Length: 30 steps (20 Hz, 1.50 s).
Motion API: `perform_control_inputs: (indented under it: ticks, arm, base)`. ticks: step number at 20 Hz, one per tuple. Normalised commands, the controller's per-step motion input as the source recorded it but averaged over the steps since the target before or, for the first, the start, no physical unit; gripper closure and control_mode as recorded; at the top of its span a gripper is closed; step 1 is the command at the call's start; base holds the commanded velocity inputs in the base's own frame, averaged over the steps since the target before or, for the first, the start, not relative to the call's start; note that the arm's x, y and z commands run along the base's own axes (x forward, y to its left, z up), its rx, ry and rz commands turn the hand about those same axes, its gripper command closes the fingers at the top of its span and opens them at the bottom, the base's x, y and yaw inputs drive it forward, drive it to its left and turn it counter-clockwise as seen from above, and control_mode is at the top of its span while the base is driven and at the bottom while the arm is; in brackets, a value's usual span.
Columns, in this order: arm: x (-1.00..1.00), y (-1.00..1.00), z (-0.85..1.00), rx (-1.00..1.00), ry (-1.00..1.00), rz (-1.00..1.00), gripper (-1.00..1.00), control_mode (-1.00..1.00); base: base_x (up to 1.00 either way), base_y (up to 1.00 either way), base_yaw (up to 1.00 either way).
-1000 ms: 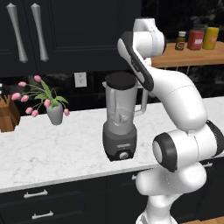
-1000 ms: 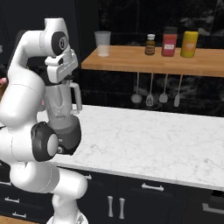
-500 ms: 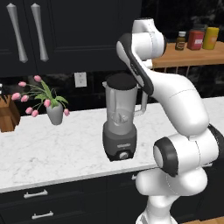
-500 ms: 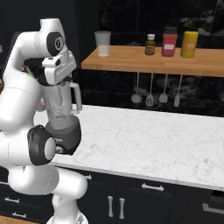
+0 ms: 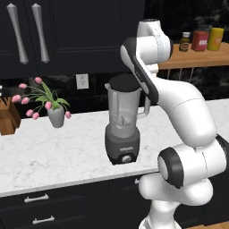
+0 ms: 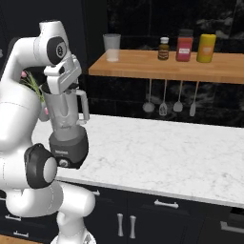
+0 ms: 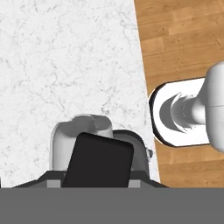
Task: Close the lid blender by securely placing the lid on top.
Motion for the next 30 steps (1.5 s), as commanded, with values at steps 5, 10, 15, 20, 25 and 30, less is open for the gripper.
perform_control_inputs:
  ticks: [5,10,15,20,25,30]
  arm:
    - [0.0,0.07,-0.1,0.0,0.0,0.0,1.0,-1.0]
    - [0.0,0.01,-0.01,0.0,0.0,0.0,-1.0,-1.0]
    - [-0.03,0.0,0.03,0.0,-0.03,0.0,-1.0,-1.0]
    - [-0.15,0.0,0.16,0.0,-0.13,0.0,-1.0,-1.0]
    - [-0.51,0.0,0.33,0.0,-0.31,0.0,-1.0,-1.0]
    - [-1.0,-0.56,-0.19,0.03,-0.43,0.0,-1.0,-1.0]
  base:
    - [0.0,0.0,0.0]
    - [0.0,0.0,0.0]
    - [0.0,0.0,0.0]
    - [0.0,0.0,0.0]
    - [0.0,0.0,0.0]
    - [0.0,0.0,0.0]
